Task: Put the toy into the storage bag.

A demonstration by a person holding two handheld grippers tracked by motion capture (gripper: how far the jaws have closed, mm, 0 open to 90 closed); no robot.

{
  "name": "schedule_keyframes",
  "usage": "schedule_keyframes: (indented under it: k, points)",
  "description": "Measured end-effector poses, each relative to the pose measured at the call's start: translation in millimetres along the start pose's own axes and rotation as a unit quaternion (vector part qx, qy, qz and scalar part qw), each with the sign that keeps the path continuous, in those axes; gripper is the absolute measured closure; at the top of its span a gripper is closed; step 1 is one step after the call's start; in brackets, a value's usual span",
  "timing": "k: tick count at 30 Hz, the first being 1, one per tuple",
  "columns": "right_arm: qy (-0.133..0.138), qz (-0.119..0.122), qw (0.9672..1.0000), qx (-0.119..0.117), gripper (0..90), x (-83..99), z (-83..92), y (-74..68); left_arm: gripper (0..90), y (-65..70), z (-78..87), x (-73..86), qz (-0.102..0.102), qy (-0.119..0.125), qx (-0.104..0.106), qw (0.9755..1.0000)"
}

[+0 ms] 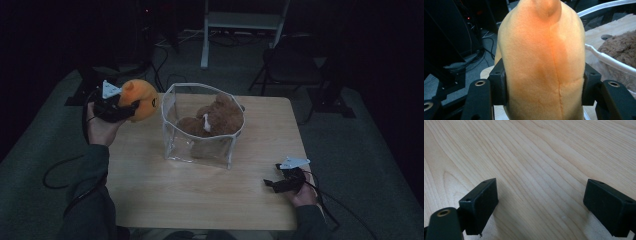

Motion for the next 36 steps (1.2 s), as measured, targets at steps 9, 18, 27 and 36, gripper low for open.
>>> schedule_keyframes:
  k: [9, 18, 27, 36]
  points:
    - [0.0, 0.0, 1.0, 0.0, 11.6, 0.0, 0.0, 0.0, 40.7, 3.6, 4.2, -8.6, -0.008, 0.006, 0.001, 0.9999]
    - [0.0, 0.0, 1.0, 0.0, 11.6, -0.1, 0.0, 0.0, 40.7, 5.2, 8.2, -15.3, -0.013, 0.013, -0.002, 0.9998]
    - [0.0, 0.0, 1.0, 0.0, 11.6, -0.1, -0.1, 0.1, 40.7, 9.5, 12.9, -22.9, -0.023, 0.018, -0.001, 0.9996]
    - [0.001, 0.001, 1.0, 0.0, 11.6, -0.2, -0.1, 0.2, 40.8, 13.9, 17.2, -29.5, -0.029, 0.025, 0.004, 0.9993]
Point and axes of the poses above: each handheld gripper's, and its own axes: z roughly backward along the jaws, x roughly out of its underside, y roughly to its right, the point moved 9 cm from there along -z, roughly forward along the jaws, and after that the axes turned 13 degrees about x, right-handed, at the moved point
